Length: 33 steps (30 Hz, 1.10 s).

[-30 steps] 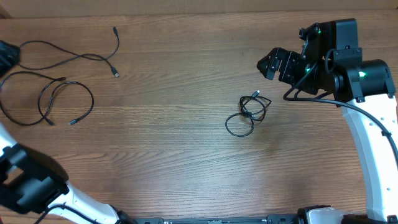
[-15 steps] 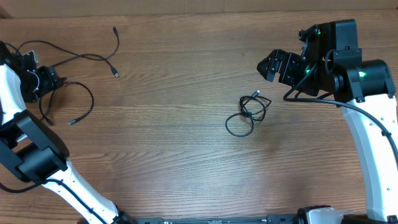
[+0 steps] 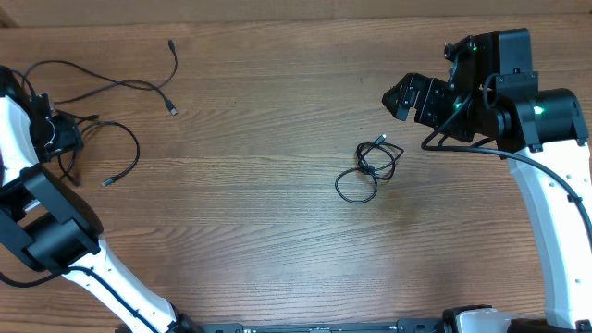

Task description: Untangle cables

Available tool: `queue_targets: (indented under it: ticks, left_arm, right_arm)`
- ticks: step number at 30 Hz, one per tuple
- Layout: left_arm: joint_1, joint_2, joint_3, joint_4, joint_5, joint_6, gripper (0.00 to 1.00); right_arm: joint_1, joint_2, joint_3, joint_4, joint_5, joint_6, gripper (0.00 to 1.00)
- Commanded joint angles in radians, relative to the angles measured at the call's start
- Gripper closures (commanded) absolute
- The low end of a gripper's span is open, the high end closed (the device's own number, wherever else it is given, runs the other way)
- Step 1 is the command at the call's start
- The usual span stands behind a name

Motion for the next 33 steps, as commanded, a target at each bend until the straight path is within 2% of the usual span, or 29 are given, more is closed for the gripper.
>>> queue_targets:
  ticks: [1,4,5,7,12,19,23,30,33]
  left_arm:
    - [0.002,-0.006,0.002,-0.004,-0.018,0.034,0.33]
    - [0.002,-0.006,0.002,-0.005,-0.016,0.036,0.39]
    - [0.002,-0.006,0.002,-0.005,-0.016,0.035,0.44]
    - [0.002,-0.006,0.002,-0.004,-0.015,0.035,0.63]
    - [0.002,-0.006,0.002,-0.009,0.098,0.031,0.96]
    - [0.003,-0.008,0.033,-0.067,0.224,-0.056,0.96]
    - [0.011,-0.008,0.079,-0.111,0.329,-0.064,0.96]
    - [0.059,-0.008,0.141,-0.155,0.597,-0.152,0.96]
    - [0.068,-0.008,0.14,-0.158,0.619,-0.171,0.96]
  right_arm:
    - [-0.005,0.002,0.018,0.008,0.009,-0.01,0.0]
    - [-0.006,0.002,0.018,0.008,0.01,-0.013,0.0]
    - [-0.005,0.002,0.018,0.008,0.01,-0.013,0.0]
    - [-0.005,0.002,0.018,0.008,0.009,-0.013,0.0]
    - [-0.006,0.002,0.018,0.011,0.009,-0.013,0.0]
    - [-0.006,0.002,0.018,0.011,0.009,-0.013,0.0]
    - [-0.006,0.002,0.018,0.011,0.009,-0.021,0.0]
    - [-0.005,0.002,0.018,0.006,0.009,-0.04,0.0]
    - [-0.006,0.002,0.018,0.007,0.008,-0.04,0.0]
